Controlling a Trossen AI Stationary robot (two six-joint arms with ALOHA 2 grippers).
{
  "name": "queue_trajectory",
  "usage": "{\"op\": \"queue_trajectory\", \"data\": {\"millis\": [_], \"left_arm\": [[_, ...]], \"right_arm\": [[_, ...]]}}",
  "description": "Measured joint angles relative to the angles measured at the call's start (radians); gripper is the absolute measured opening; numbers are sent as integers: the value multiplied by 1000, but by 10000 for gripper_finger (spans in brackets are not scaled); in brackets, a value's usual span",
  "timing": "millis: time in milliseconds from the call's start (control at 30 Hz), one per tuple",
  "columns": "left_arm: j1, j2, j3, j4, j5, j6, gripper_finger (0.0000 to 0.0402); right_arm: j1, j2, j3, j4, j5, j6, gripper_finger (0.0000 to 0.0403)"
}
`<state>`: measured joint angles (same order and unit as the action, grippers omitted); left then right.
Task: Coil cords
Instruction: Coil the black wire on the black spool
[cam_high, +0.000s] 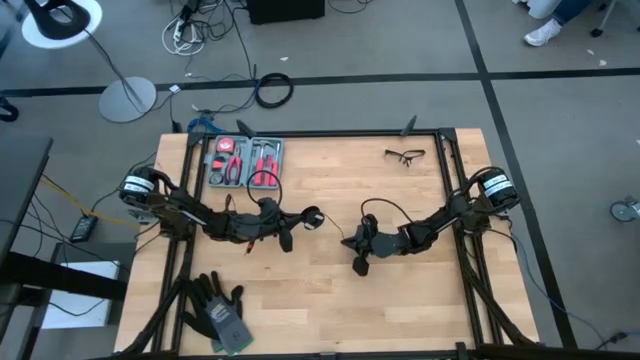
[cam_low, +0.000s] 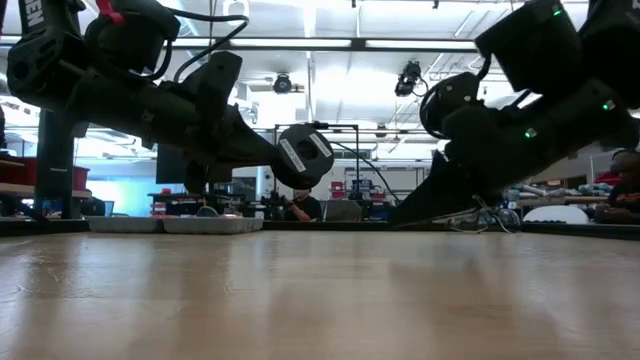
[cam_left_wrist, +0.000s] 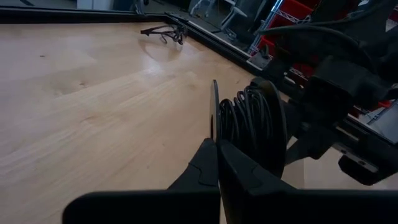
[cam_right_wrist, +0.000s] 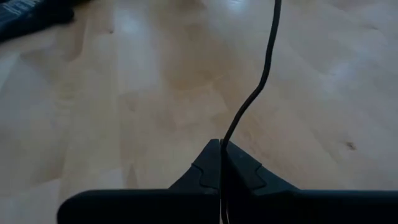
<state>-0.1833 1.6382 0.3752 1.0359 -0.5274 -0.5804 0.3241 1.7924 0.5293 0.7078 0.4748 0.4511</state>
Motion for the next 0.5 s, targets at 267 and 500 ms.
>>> {"op": "queue_trajectory", "data": {"millis": [267,500], "left_arm": [[0,0,0,23,1,4,0],[0,0,2,131,8,8,0]], "right_arm": [[12,2,17,-18,4,17,1],[-86,5,155,-259,-10,-8,1]]}}
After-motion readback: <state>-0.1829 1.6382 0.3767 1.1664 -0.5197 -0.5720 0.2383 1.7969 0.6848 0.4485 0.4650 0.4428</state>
